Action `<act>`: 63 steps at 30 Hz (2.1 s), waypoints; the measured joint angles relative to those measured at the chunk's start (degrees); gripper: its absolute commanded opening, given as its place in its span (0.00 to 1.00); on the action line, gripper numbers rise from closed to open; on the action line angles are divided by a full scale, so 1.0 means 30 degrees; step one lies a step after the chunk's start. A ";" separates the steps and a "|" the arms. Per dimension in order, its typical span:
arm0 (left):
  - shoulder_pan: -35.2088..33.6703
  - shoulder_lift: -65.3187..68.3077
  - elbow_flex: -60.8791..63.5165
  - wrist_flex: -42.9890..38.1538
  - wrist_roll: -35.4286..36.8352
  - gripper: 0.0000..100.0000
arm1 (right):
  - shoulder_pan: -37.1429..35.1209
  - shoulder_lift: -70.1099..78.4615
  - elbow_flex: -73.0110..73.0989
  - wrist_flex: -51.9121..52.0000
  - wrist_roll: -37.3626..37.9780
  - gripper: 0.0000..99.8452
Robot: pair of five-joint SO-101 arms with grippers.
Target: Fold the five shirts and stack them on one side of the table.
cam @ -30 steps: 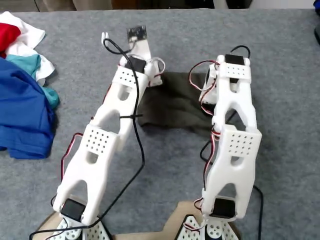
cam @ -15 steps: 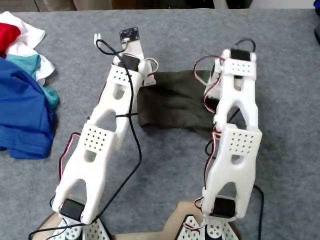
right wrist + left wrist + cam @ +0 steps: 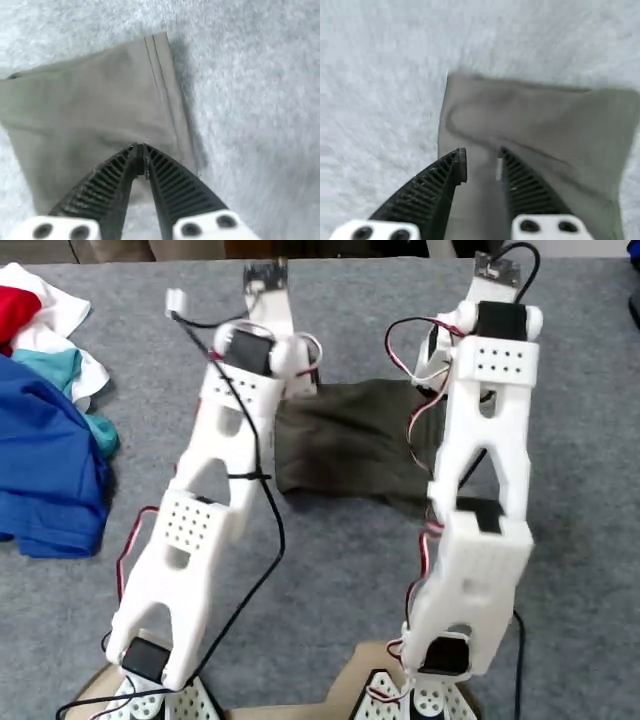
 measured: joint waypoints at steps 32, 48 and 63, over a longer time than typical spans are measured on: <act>-0.8850 -2.7810 3.1326 0.0000 -0.5128 0.02 | -0.1114 -1.5092 2.9158 -1.3626 -1.2659 0.23; -0.8850 -2.7810 3.1443 0.0000 -0.3985 0.02 | -0.3868 -1.1136 2.9158 -1.9399 -1.9810 0.23; -0.8850 -2.7810 3.1443 0.0000 -0.3985 0.02 | -0.3516 -0.9055 2.8982 -2.1128 -2.0015 0.18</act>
